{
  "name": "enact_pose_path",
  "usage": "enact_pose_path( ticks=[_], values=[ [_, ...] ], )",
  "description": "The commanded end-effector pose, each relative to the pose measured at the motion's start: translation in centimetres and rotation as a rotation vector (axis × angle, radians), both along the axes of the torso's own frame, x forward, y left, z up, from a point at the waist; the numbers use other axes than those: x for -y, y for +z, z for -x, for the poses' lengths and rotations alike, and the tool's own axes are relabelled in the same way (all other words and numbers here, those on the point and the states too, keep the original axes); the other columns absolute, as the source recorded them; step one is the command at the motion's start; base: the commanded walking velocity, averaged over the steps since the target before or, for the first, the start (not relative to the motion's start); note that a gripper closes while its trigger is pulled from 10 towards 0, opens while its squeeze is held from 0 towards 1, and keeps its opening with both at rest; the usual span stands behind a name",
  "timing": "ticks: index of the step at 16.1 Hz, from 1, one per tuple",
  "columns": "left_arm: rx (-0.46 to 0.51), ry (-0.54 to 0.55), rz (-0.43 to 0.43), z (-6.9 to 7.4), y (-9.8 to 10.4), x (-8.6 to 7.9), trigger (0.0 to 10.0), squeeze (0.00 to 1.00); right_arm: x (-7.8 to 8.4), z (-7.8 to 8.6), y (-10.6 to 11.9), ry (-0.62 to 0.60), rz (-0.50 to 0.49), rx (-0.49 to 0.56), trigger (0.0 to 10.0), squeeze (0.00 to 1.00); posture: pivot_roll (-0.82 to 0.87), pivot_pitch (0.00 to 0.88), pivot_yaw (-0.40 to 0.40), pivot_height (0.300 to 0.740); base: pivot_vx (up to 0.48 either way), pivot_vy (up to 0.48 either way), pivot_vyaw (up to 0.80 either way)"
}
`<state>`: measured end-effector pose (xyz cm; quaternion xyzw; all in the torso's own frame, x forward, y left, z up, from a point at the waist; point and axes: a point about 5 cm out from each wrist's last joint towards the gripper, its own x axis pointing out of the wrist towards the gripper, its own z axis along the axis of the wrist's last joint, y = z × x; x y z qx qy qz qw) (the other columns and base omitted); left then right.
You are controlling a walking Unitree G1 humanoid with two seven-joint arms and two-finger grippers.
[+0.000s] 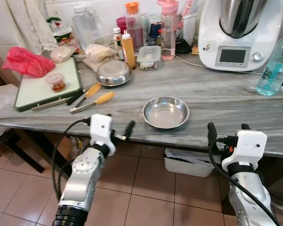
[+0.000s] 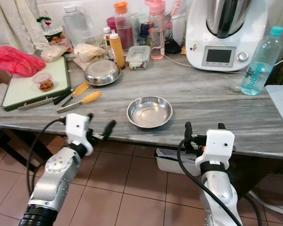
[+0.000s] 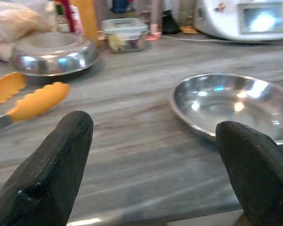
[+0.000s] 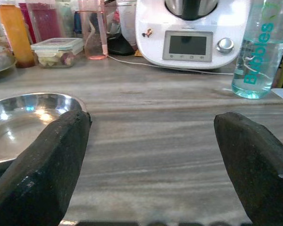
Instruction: Setting the table
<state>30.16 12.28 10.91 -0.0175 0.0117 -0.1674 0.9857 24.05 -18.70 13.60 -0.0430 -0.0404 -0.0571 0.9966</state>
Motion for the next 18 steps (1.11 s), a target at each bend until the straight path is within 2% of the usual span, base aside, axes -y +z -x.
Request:
enact_pose_path(
  ticks=[1, 2, 3, 5, 8, 11, 13, 14, 15, 17, 18],
  values=[
    [0.006, 0.057, -0.039, -0.1, 0.0, -0.9, 10.0, 0.0, -0.5, 0.1, 0.5, 0.032, -0.01, 0.006, 10.0, 0.0, -0.17, 0.0, 0.112, 0.74, 0.0, 0.0, 0.0],
    [0.012, 0.065, -0.048, -0.1, 0.0, -1.0, 10.0, 0.0, -0.5, 0.1, 0.5, 0.038, -0.01, 0.005, 10.0, 0.0, -0.17, 0.0, 0.112, 0.74, 0.0, 0.0, 0.0],
    [0.053, 0.127, -0.068, -0.2, 0.6, -1.7, 10.0, 0.0, -0.7, -0.1, 0.6, 0.045, -0.001, 0.005, 10.0, 0.0, -0.17, 0.0, 0.109, 0.74, 0.0, 0.0, 0.0],
    [0.071, 0.192, -0.107, 0.2, 0.6, -3.1, 10.0, 0.0, -0.6, -0.2, 0.6, 0.048, 0.003, 0.005, 10.0, 0.0, -0.16, 0.0, 0.104, 0.74, 0.0, 0.0, 0.0],
    [0.051, 0.251, -0.154, 1.5, 0.0, -5.3, 10.0, 0.0, -0.4, -0.1, 0.5, 0.045, -0.008, 0.002, 10.0, 0.0, -0.13, 0.0, 0.097, 0.74, 0.0, 0.0, 0.0],
    [0.027, 0.305, -0.201, 3.2, -0.8, -6.4, 10.0, 0.0, -0.7, 0.0, 0.1, 0.056, -0.025, -0.012, 10.0, 0.0, -0.11, 0.0, 0.08, 0.74, 0.0, 0.0, 0.0],
    [-0.003, 0.271, -0.238, 4.7, -1.5, -6.7, 10.0, 0.0, -0.9, -0.2, 0.1, 0.078, -0.023, -0.016, 10.0, 0.0, -0.1, 0.005, 0.07, 0.74, 0.0, 0.0, 0.0],
    [-0.006, 0.152, -0.254, 5.0, -1.4, -6.6, 10.0, 0.0, -0.7, -0.5, 0.1, 0.08, -0.024, -0.017, 10.0, 0.0, -0.08, 0.012, 0.047, 0.74, 0.0, 0.0, 0.0],
    [-0.003, 0.1, -0.261, 4.8, -1.2, -6.5, 10.0, 0.0, -0.6, -0.7, 0.1, 0.078, -0.034, -0.02, 10.0, 0.0, -0.07, 0.011, 0.044, 0.74, 0.0, 0.0, 0.0],
    [0.014, 0.097, -0.291, 4.2, -0.5, -7.0, 10.0, 0.0, -1.0, -1.1, 0.1, 0.11, -0.033, -0.025, 10.0, 0.0, -0.06, 0.014, 0.03, 0.74, 0.0, 0.0, 0.0],
    [0.022, 0.077, -0.299, 4.5, -0.2, -6.8, 10.0, 0.0, -1.2, -1.1, 0.1, 0.119, -0.035, -0.027, 10.0, 0.0, -0.06, 0.015, 0.025, 0.74, 0.0, 0.0, 0.0]
  ],
)
